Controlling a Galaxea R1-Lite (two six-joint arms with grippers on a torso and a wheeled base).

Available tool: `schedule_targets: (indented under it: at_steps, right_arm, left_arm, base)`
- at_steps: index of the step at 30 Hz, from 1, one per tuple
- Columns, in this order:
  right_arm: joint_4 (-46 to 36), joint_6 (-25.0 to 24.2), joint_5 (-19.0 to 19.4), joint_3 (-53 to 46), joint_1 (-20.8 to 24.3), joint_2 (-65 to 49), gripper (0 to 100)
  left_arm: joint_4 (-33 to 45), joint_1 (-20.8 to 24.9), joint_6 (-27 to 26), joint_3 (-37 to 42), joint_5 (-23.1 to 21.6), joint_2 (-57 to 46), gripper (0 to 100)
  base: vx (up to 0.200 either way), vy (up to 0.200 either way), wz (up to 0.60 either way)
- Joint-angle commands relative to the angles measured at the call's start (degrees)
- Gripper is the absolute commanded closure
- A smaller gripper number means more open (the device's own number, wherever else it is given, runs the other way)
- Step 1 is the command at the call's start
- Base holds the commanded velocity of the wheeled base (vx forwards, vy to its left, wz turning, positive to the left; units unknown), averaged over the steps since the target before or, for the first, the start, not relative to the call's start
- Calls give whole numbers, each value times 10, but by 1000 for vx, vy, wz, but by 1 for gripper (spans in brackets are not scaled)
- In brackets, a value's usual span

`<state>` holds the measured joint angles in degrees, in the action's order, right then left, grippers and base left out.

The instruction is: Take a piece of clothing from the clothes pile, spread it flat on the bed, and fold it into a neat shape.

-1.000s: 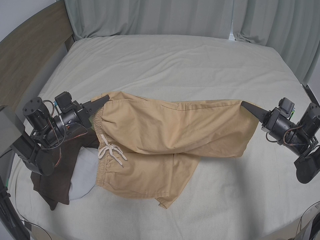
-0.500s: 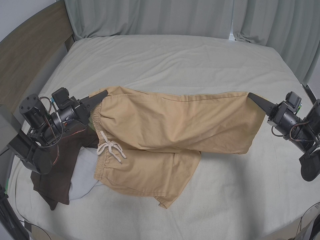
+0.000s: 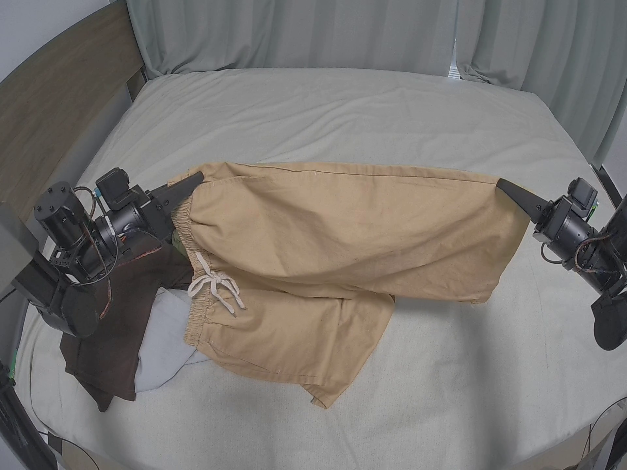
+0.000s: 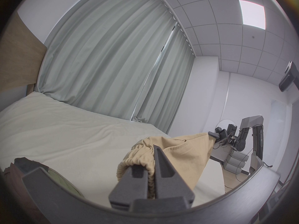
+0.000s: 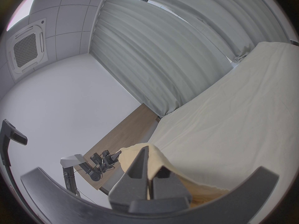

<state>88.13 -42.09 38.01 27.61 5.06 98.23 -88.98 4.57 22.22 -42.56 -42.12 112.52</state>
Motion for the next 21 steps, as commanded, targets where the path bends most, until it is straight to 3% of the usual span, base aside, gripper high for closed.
schedule_targets:
  at_steps: [1, 7, 21]
  right_arm:
    - [0, 1, 0, 0, -3, 5, 100]
    - [0, 28, 0, 0, -13, 23, 100]
    - [0, 32, 0, -1, -9, 26, 100]
  left_arm:
    - [-1, -6, 0, -1, 0, 3, 100]
    - [-1, -11, 0, -4, 0, 7, 100]
    - [-1, -17, -1, -9, 0, 19, 100]
  base:
    - [0, 0, 0]
    - [0, 0, 0]
    - [0, 0, 0]
